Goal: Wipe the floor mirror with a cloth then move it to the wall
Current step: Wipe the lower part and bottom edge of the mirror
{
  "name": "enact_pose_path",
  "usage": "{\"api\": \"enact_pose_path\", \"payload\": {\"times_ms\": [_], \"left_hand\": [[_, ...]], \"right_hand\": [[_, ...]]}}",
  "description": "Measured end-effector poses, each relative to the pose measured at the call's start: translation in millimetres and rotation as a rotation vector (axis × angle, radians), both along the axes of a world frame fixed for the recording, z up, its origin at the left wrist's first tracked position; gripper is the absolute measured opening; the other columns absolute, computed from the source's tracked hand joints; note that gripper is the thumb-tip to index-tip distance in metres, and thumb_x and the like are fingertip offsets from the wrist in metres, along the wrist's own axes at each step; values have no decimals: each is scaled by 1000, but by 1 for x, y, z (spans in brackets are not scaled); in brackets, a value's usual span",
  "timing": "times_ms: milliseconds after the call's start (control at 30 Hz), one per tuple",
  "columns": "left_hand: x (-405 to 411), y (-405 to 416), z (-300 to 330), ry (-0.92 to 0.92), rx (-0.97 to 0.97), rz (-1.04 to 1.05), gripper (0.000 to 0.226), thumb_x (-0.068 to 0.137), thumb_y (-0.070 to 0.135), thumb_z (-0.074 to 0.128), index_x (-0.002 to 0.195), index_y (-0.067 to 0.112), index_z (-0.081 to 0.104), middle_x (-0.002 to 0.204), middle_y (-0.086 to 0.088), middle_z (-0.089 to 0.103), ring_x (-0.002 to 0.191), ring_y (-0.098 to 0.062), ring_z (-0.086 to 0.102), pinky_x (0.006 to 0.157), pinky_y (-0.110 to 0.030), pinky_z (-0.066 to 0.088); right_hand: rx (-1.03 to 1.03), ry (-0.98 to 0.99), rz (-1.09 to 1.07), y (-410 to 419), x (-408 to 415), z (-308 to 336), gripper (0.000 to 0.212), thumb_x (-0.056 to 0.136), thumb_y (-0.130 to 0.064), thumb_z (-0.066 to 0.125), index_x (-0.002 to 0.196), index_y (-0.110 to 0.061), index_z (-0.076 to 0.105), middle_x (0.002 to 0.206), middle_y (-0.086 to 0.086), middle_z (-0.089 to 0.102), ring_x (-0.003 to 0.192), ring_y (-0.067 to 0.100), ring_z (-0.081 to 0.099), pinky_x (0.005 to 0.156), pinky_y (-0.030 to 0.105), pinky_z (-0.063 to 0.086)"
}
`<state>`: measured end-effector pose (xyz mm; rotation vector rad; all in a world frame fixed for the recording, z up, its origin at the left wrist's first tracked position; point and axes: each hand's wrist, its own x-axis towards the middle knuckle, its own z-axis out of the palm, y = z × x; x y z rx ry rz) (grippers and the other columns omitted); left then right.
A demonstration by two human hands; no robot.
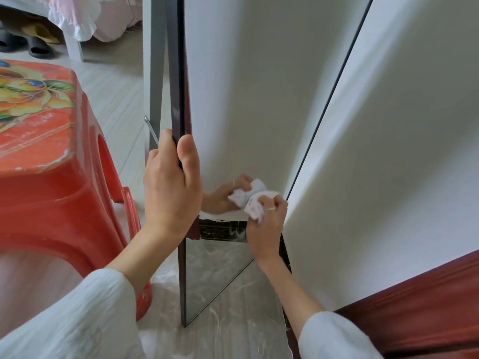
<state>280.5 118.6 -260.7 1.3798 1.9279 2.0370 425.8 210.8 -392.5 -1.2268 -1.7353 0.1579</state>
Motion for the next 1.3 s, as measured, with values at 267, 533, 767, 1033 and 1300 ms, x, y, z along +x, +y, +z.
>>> {"api": "enact_pose_path", "payload": {"times_ms": [267,533,767,1033,1300], "left_hand": [[0,0,-1,7,-16,-16,46,87,49,16,75,9,33,57,10,31,56,-9,32,52,-25,26],[-1,-3,1,22,-22,-22,47,87,50,14,78,10,36,59,10,33,58,-14,35,52,-25,24],[0,-1,1,2,-27,-18,46,87,50,14,77,10,35,59,11,33,58,-12,35,53,-21,25],[0,0,-1,20,5,-34,61,83,65,8,75,9,33,58,10,30,56,-7,32,52,-25,26],[-2,-2,1,32,-12,-38,68,80,67,5,79,8,37,62,11,34,62,-15,38,57,-20,30]], "right_hand": [[-477,-347,162,-11,63,-33,36,75,6,52,108,-5,61,107,11,53,97,29,56,81,20,36],[111,67,-16,18,15,95,24,77,-2,52,100,-6,58,99,17,52,81,18,47,65,4,31],[235,-41,165,-9,-12,57,21,73,-6,52,92,-14,51,91,11,48,81,15,43,69,7,34],[-525,-685,468,-42,32,-42,29,80,-10,52,109,-9,54,109,7,46,100,24,50,77,22,39],[-1,-117,84,-7,25,61,35,72,-25,42,95,-2,57,95,14,52,70,24,53,57,21,39]]}}
